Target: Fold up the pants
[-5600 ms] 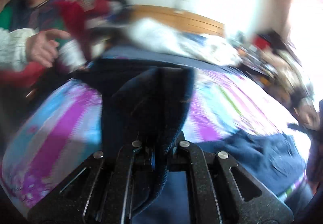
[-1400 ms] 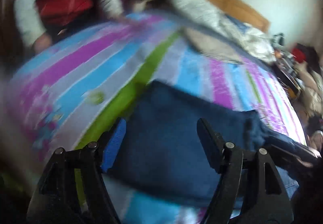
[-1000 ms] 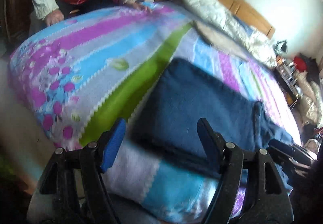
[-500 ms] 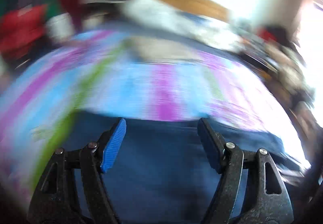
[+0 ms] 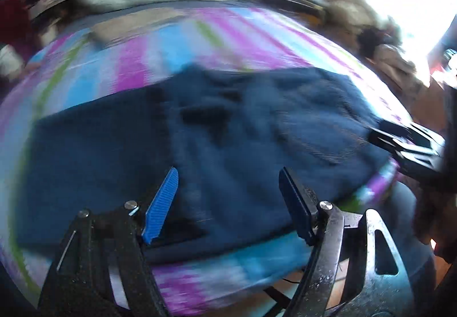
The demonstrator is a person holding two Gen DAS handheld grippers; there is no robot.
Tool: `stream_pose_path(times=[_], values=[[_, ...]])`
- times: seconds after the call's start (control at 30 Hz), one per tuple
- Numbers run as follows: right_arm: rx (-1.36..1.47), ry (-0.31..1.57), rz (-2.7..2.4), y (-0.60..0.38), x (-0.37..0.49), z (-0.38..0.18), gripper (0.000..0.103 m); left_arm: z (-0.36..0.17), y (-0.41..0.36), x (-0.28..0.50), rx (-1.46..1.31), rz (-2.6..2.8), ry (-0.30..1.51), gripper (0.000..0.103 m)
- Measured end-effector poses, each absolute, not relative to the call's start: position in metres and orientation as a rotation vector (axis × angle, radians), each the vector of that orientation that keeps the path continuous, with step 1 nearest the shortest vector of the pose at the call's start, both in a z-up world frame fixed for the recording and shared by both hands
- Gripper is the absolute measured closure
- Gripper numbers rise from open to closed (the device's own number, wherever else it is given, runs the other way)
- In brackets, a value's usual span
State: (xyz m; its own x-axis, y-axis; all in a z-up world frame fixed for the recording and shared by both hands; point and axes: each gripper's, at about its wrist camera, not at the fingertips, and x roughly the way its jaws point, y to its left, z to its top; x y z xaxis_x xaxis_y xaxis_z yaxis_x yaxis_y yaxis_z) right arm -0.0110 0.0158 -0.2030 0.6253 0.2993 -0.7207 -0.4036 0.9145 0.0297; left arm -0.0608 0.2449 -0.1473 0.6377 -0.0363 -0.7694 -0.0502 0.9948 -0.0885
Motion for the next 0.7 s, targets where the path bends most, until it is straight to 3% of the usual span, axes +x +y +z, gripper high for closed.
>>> stream_pose_path(times=[0.27, 0.7], values=[[-0.251, 0.772, 0.456, 0.035, -0.029, -0.212, 0.041, -0.146, 0.354, -0.117, -0.225, 0.37, 0.811, 0.028], [-0.265, 0.77, 0.492, 0.053, -0.033, -0.211, 0.041, -0.176, 0.368, -0.162, -0.337, 0.494, 0.808, 0.027]])
